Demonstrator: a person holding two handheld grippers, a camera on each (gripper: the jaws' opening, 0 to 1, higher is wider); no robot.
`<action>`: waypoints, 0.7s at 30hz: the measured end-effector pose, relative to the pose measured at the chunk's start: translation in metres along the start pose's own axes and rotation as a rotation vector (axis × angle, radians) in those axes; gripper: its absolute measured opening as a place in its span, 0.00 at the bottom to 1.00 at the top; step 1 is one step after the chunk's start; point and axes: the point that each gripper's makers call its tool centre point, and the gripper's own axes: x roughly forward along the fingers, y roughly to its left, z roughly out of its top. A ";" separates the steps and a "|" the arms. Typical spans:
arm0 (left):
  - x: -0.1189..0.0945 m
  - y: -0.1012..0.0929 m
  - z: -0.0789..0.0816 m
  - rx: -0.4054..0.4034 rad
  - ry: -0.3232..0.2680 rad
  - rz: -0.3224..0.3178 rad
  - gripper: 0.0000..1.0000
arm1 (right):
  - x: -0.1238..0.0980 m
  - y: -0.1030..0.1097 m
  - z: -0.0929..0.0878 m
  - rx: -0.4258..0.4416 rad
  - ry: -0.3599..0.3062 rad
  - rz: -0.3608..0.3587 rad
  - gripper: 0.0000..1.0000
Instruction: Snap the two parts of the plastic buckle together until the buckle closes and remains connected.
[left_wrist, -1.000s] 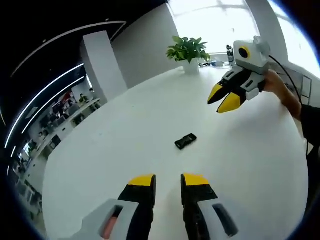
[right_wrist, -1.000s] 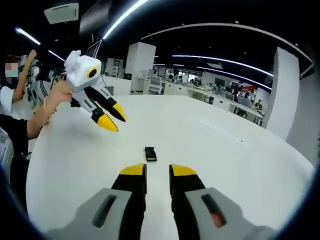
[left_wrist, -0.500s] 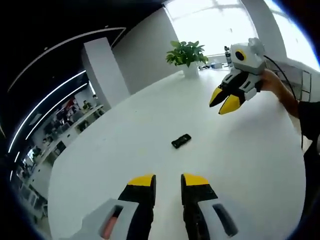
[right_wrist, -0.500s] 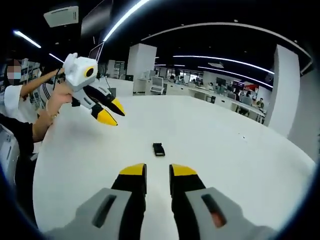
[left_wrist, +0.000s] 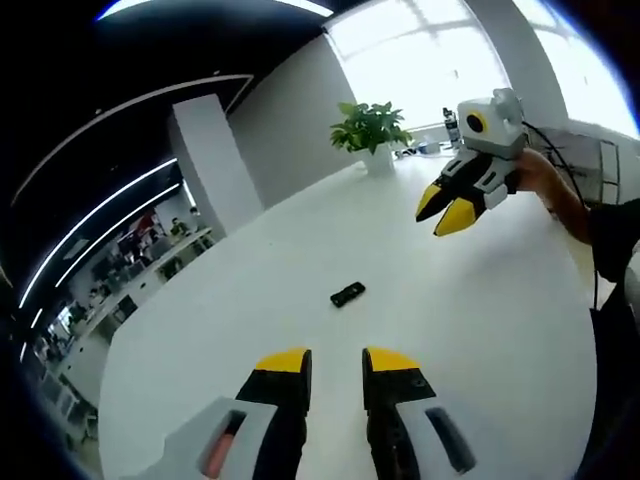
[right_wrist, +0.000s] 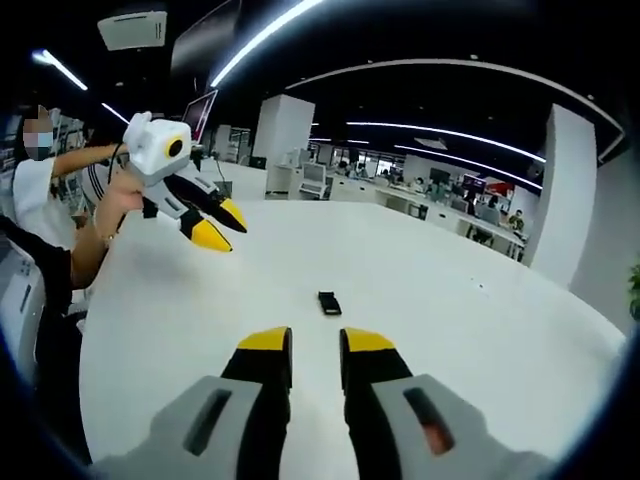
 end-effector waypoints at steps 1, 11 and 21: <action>-0.002 0.000 0.000 -0.001 -0.005 0.002 0.19 | -0.001 0.002 0.000 -0.007 -0.003 -0.002 0.19; -0.022 -0.015 0.004 0.017 -0.058 0.018 0.22 | -0.019 0.015 0.001 -0.015 -0.030 -0.017 0.20; -0.045 -0.035 0.005 0.064 -0.098 0.029 0.23 | -0.045 0.011 -0.001 0.024 -0.063 -0.066 0.20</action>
